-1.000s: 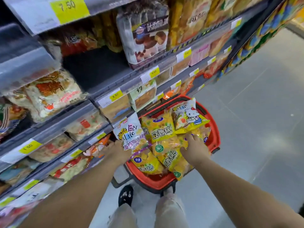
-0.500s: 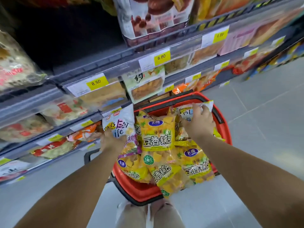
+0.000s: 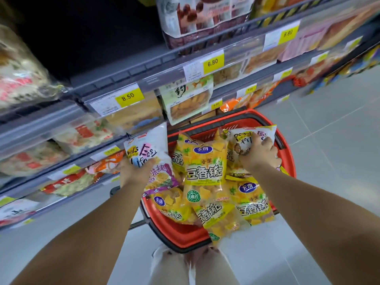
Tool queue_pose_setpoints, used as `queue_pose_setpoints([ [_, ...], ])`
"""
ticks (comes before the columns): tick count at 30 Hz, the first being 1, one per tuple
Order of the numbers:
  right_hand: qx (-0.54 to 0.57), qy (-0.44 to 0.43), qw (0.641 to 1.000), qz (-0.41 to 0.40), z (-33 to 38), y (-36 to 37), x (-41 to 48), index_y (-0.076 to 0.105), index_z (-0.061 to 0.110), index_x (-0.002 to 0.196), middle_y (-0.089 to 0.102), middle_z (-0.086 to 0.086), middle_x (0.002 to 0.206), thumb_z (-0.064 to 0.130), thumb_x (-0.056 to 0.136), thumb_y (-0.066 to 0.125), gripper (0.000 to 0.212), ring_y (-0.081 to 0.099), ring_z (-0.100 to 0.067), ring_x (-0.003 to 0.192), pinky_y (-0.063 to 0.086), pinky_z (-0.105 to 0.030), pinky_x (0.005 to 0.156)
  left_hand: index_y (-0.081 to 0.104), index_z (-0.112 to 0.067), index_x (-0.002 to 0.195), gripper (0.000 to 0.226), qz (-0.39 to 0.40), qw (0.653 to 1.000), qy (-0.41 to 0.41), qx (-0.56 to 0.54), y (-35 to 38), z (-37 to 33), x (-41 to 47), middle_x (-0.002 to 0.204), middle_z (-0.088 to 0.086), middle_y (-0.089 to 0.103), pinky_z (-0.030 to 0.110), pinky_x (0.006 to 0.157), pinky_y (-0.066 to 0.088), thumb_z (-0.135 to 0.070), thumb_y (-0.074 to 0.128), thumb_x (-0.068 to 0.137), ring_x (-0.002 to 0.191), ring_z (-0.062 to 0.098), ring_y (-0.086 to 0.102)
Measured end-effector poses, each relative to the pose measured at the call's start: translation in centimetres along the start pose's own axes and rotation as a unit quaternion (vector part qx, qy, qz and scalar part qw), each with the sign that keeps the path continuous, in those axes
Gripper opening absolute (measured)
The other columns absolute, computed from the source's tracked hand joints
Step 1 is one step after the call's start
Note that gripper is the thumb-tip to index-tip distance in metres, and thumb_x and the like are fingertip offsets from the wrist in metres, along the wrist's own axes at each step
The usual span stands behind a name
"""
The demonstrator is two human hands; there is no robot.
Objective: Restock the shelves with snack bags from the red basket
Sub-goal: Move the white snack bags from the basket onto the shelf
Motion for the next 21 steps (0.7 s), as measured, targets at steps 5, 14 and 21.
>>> queue_pose_setpoints([
  [5,0.047,0.0,0.998,-0.04,0.1,-3.7,-3.0,0.029,0.031,0.141,0.034,-0.012,0.139,0.05,0.076,0.064,0.076,0.034,-0.036,0.126,0.035,-0.051,0.093,0.036,-0.011,0.138,0.089,0.003,0.999,0.043,-0.013,-3.8,-1.3,-1.9,0.118,0.007,0.056,0.036,0.073,0.041,-0.053,0.076,0.07,0.086,0.027,0.051],
  [14,0.183,-0.138,0.969,-0.089,0.8,-10.6,-10.8,0.031,0.025,0.136,0.038,-0.014,0.125,0.044,0.071,0.068,0.076,0.044,-0.04,0.112,0.048,-0.045,0.083,0.026,-0.01,0.146,0.097,0.034,0.996,0.082,-0.029,-11.4,-2.5,-8.9,0.13,0.013,0.052,0.035,0.078,0.04,-0.053,0.074,0.073,0.106,0.031,0.053],
  [21,0.275,-0.289,0.906,-0.141,3.0,-14.4,-19.4,0.04,0.021,0.134,0.045,-0.016,0.119,0.041,0.072,0.074,0.073,0.043,-0.033,0.109,0.038,-0.036,0.08,0.03,-0.011,0.143,0.093,-0.065,0.971,0.152,-0.171,-18.9,1.9,-17.7,0.139,0.011,0.046,0.018,0.052,0.05,-0.043,0.08,0.072,0.07,0.005,0.069],
])
Point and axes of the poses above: each hand's wrist, its own x-axis towards the middle knuckle, its own y-axis out of the palm, z = x × y, the point moved 2 cm from there along x, towards the middle knuckle
